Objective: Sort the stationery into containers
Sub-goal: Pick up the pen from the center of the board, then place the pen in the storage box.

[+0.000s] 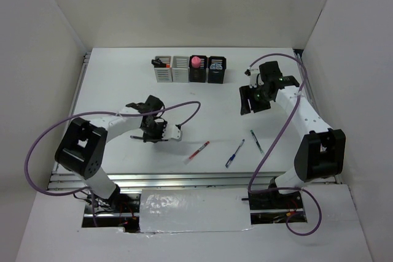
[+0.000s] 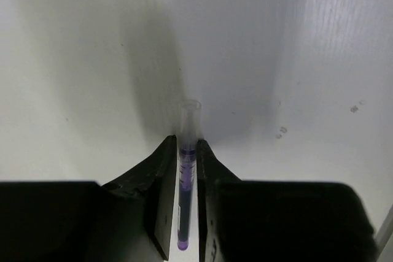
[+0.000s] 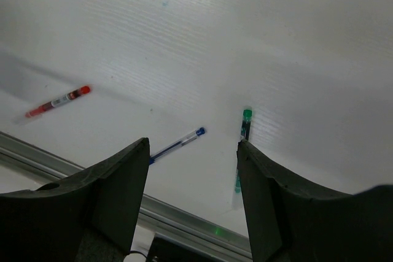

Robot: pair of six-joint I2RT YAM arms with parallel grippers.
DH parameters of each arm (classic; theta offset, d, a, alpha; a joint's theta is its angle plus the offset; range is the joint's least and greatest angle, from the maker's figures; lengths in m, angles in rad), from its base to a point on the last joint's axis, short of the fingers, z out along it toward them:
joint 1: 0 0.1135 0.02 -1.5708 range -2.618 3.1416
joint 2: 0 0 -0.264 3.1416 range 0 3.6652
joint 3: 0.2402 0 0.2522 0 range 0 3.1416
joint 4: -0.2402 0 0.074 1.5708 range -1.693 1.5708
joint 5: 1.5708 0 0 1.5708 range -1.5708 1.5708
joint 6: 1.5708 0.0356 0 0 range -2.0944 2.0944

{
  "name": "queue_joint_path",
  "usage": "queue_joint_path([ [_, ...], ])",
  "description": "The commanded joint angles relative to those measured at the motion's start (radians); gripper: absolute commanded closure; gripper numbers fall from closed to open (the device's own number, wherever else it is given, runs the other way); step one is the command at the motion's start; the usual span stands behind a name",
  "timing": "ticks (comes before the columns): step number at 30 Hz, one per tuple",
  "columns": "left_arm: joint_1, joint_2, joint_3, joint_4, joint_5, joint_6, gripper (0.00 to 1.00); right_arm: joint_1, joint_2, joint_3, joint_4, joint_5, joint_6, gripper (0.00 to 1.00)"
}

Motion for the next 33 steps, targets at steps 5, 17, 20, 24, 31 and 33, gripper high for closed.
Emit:
queue_joint_path([
  [5, 0.012, 0.025, 0.256, -0.013, 0.249, -0.135, 0.93, -0.009, 0.006, -0.003, -0.012, -0.015, -0.007, 0.34],
  [17, 0.207, 0.245, 0.695, 0.900, 0.498, -1.081, 1.00, -0.029, 0.037, -0.003, -0.001, -0.018, -0.009, 0.35],
  [20, 0.227, 0.336, 0.762, 1.074, 0.450, -1.171, 1.00, -0.043, 0.037, -0.011, -0.001, -0.020, -0.013, 0.35],
  [24, 0.272, 0.469, 0.830, 1.305, 0.403, -1.396, 1.00, -0.058, 0.043, -0.021, -0.001, -0.020, -0.021, 0.35],
  [31, 0.276, 0.562, 0.865, 1.441, 0.393, -1.492, 1.00, -0.075, 0.072, -0.003, -0.006, -0.026, -0.026, 0.35],
  [33, 0.278, 0.571, 0.855, 1.458, 0.373, -1.485, 1.00, -0.078, 0.078, 0.003, -0.004, -0.029, -0.026, 0.35],
])
